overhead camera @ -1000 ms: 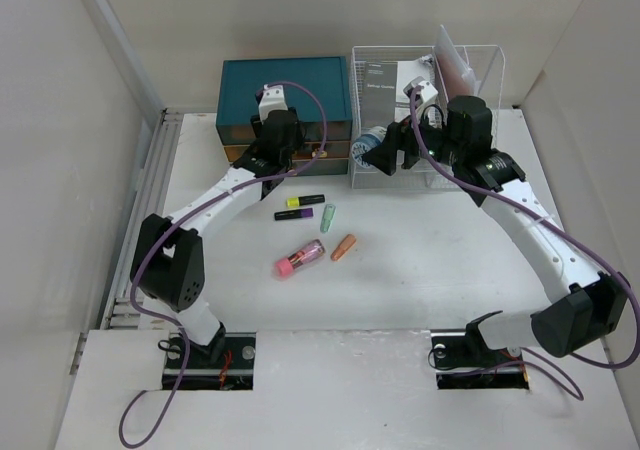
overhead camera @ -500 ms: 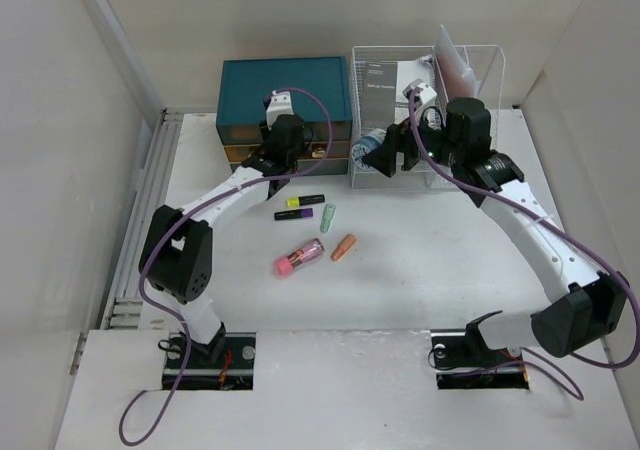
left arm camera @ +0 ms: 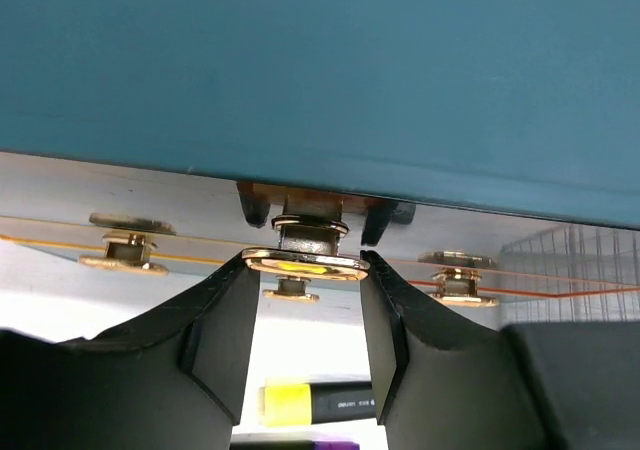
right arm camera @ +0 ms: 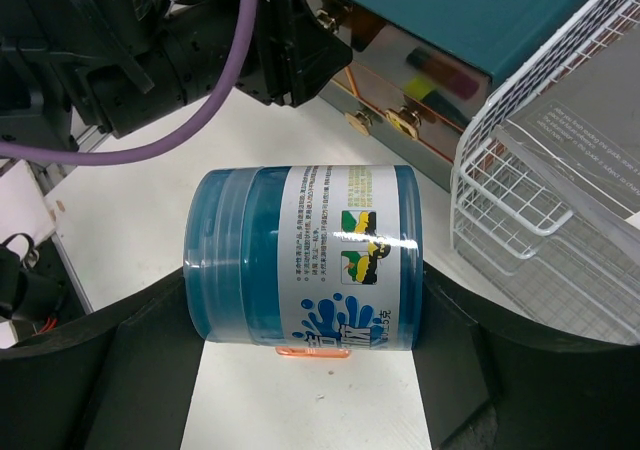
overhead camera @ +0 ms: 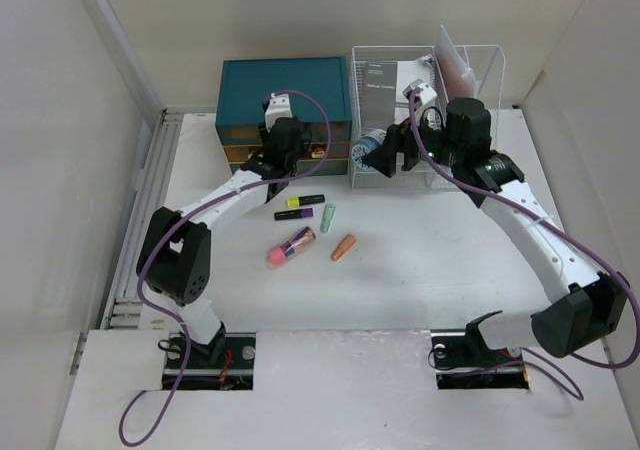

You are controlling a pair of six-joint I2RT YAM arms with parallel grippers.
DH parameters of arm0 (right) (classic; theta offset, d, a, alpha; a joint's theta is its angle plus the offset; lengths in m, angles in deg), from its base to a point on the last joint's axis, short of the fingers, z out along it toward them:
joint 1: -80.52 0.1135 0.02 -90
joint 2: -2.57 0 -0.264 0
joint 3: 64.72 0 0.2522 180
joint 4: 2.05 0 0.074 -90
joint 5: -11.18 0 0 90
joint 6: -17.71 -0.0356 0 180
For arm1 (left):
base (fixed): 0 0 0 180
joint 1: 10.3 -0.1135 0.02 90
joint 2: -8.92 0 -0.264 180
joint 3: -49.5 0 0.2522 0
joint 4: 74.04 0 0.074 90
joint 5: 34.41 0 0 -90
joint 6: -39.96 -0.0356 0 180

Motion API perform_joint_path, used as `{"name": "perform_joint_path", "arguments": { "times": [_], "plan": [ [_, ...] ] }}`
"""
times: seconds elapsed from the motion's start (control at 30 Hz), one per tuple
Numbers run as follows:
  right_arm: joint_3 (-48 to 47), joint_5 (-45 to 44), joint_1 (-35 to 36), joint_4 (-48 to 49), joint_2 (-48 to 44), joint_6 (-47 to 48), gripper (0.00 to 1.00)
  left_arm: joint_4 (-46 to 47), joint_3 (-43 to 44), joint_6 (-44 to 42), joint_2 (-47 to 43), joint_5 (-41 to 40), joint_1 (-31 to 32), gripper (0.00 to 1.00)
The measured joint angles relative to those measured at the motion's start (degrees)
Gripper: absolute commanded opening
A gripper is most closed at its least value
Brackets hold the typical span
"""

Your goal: Organize the desk

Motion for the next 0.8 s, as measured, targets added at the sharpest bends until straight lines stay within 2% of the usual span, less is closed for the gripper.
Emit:
{"name": "perform_joint_path", "arguments": {
  "times": [0.43, 0.53, 0.8],
  "plan": [
    [-1.18, -2.10, 1.22, -0.24, 1.53, -0.13, 0.00, -1.27, -12.07, 0.61, -12.46, 0.81, 1.88, 0.03],
    [-5.18, -4.92, 3.78, -0.74, 5.57, 0.33, 0.00, -2.32, -13.70, 0.96, -14.86, 0.98, 2.58, 0.03],
    [-24.17, -13.73, 10.95, -4.66, 22.27, 0.31, 0.00, -3.63, -16.46, 1.53, -17.90, 0.76, 4.17, 0.03]
  ]
}}
